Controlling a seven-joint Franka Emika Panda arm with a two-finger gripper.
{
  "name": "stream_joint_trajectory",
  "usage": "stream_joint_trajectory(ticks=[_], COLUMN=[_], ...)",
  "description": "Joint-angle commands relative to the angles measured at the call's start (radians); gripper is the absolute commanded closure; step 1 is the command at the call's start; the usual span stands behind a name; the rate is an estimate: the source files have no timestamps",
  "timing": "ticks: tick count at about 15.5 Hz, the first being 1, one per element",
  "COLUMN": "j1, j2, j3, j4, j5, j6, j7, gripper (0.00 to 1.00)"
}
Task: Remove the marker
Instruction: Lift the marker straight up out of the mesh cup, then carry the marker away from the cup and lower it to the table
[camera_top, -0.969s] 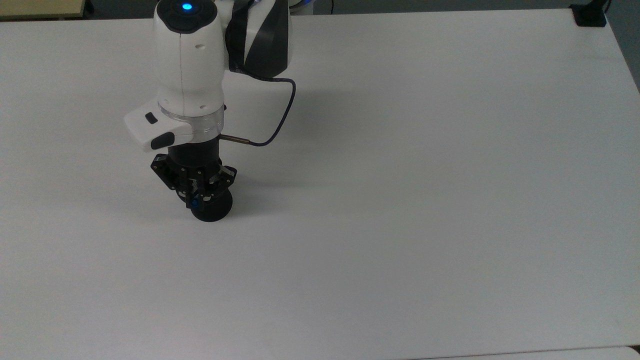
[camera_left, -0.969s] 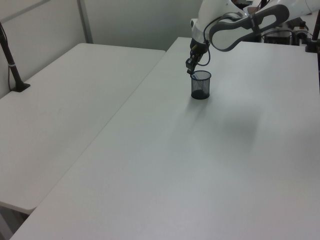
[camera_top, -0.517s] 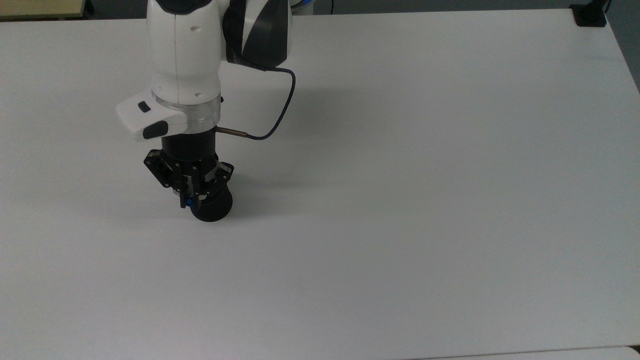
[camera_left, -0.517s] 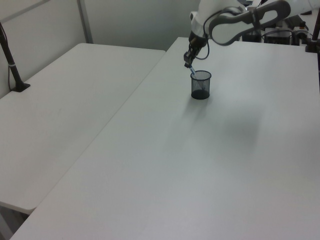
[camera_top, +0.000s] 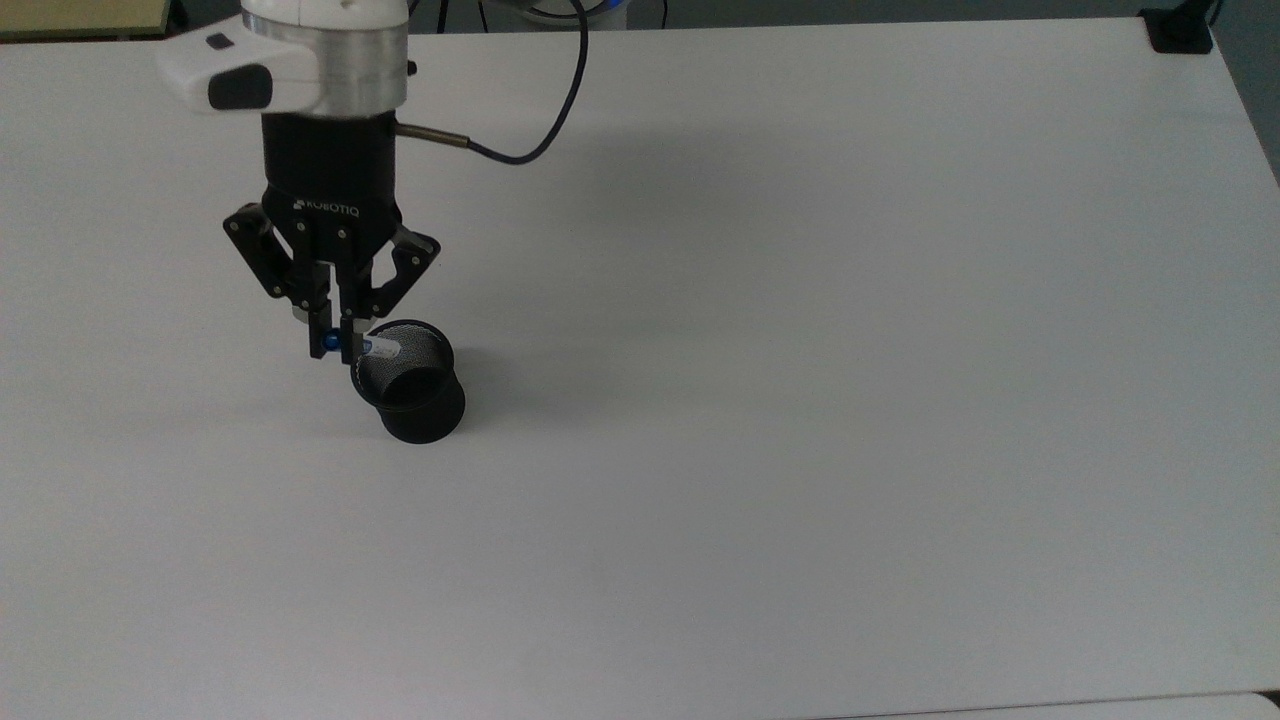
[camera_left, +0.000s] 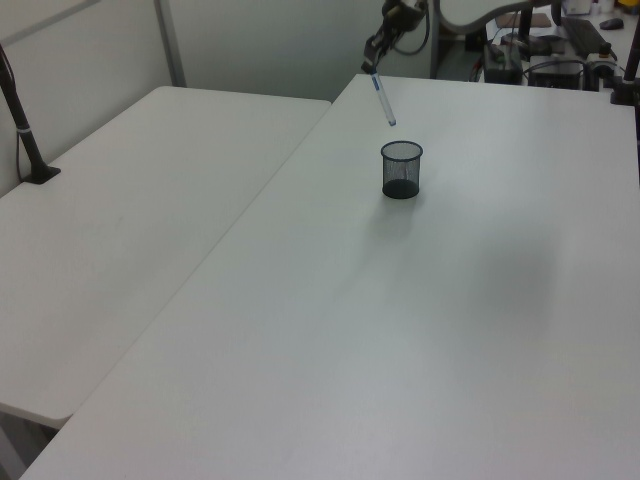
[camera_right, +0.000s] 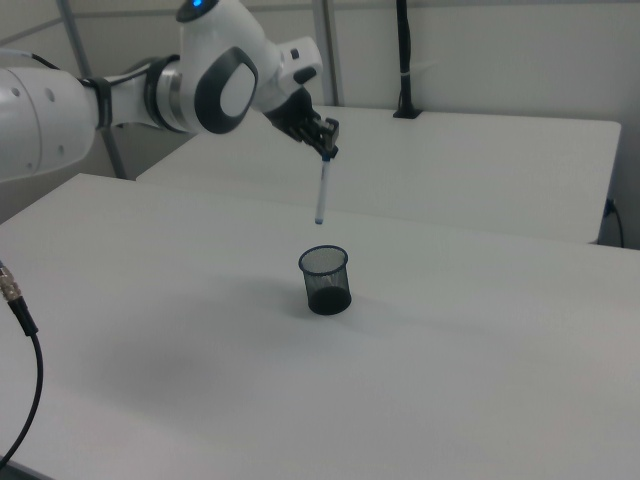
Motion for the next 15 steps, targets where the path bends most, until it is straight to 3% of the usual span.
stream_joint_trajectory(ticks=[1, 8, 15], j1=[0.034, 0.164, 0.226], j2=[-0.044, -0.035, 0.022], j3=[0.005, 0.004, 0.022], j4=[-0.036, -0.073, -0.2], j5=[0.016, 0.105, 0.094], j6=[-0.077, -0.43, -0.499], j7=[0.02, 0.023, -0.007], gripper=[1.0, 1.0, 1.0])
